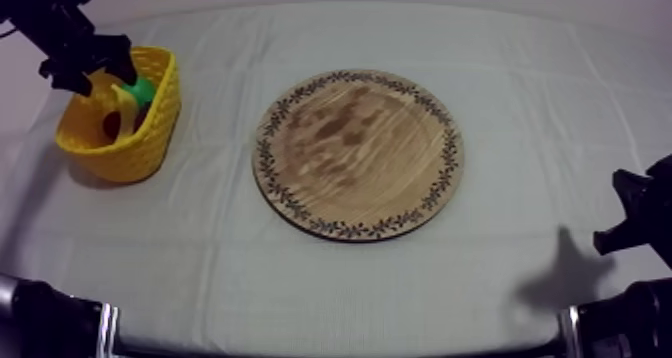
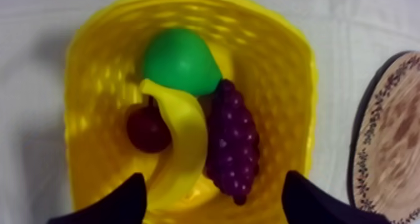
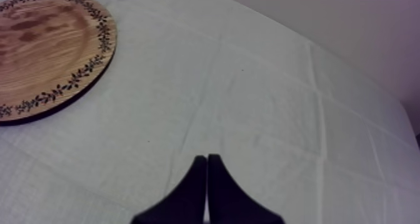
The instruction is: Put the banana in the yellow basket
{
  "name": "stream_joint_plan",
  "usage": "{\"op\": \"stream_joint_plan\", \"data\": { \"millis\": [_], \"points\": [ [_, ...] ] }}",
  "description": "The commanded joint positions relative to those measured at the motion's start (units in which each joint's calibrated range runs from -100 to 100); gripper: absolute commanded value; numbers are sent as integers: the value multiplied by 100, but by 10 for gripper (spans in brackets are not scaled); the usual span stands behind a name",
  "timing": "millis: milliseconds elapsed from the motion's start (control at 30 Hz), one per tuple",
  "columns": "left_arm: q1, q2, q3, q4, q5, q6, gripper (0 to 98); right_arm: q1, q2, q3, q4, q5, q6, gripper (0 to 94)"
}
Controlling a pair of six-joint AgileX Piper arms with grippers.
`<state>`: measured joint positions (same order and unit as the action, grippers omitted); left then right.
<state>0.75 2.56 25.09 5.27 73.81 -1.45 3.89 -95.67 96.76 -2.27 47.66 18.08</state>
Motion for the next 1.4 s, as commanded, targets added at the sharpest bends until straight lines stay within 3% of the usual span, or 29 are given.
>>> {"op": "stream_joint_plan", "data": {
  "millis": [0, 267, 500, 767, 1133, 1267, 1367],
  "points": [
    [-3, -723, 408, 26, -242, 8, 713, 2, 0, 1, 0, 0, 1, 3],
    [-26, -2906, 2210, 80, -1343, -99, 549, 2, 0, 1, 0, 0, 1, 3],
    [-54, -5322, 4428, 38, -2902, 28, 325, 2, 0, 1, 0, 0, 1, 3],
    [127, -7556, 6055, -584, -3427, 866, 44, 2, 0, 1, 0, 0, 1, 3],
    [-226, -9413, 7073, -660, -3442, 964, 1, 2, 0, 1, 0, 0, 1, 3],
    [-223, -9945, 7204, -705, -3413, 627, 0, 2, 0, 1, 0, 0, 1, 3],
    [-195, -10133, 7350, -722, -3745, 659, 0, 2, 0, 1, 0, 0, 2, 3]
  ]
}}
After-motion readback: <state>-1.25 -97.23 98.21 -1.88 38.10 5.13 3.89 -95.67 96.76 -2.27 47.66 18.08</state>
